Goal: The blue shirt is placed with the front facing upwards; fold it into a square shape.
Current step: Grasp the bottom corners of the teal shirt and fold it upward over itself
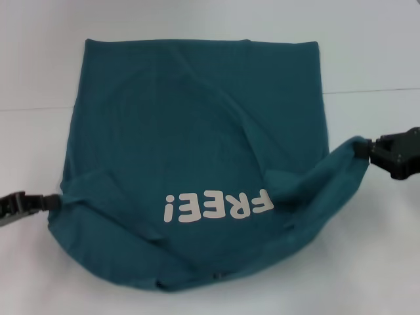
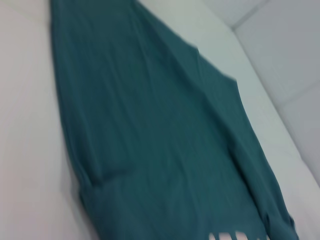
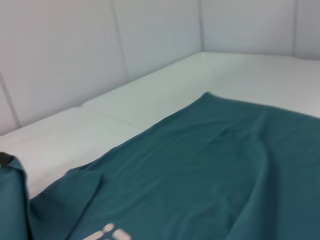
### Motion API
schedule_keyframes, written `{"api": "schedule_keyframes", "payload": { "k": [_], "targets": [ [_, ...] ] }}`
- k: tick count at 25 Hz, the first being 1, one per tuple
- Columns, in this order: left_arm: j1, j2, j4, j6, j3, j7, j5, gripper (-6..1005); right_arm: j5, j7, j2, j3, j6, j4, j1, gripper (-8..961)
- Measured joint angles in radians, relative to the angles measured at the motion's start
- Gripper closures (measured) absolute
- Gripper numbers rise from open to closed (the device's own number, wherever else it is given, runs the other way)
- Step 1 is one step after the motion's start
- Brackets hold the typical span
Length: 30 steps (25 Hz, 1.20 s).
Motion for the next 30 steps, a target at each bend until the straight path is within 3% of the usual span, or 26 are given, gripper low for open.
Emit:
{"api": "schedule_keyframes", "payload": {
  "k": [11,18,30],
  "targets": [
    [-0.011,-0.057,-0.001,-0.215,0.006,0.100,-0.164,975,0.072,0.008,0.013,-0.004,0.214,0.065,0.014,939],
    [-0.037,-0.089,0.000,-0.310,0.007,0.174,-0.215,974,0.087,-0.004,0.014,-0.008,0.282,0.106,0.036,939],
    [-0.037,-0.108,0.002,-0.430,0.004,0.270,-0.374,973,0.175,-0.009,0.013,-0.008,0.364,0.115,0.058,939]
  ]
}}
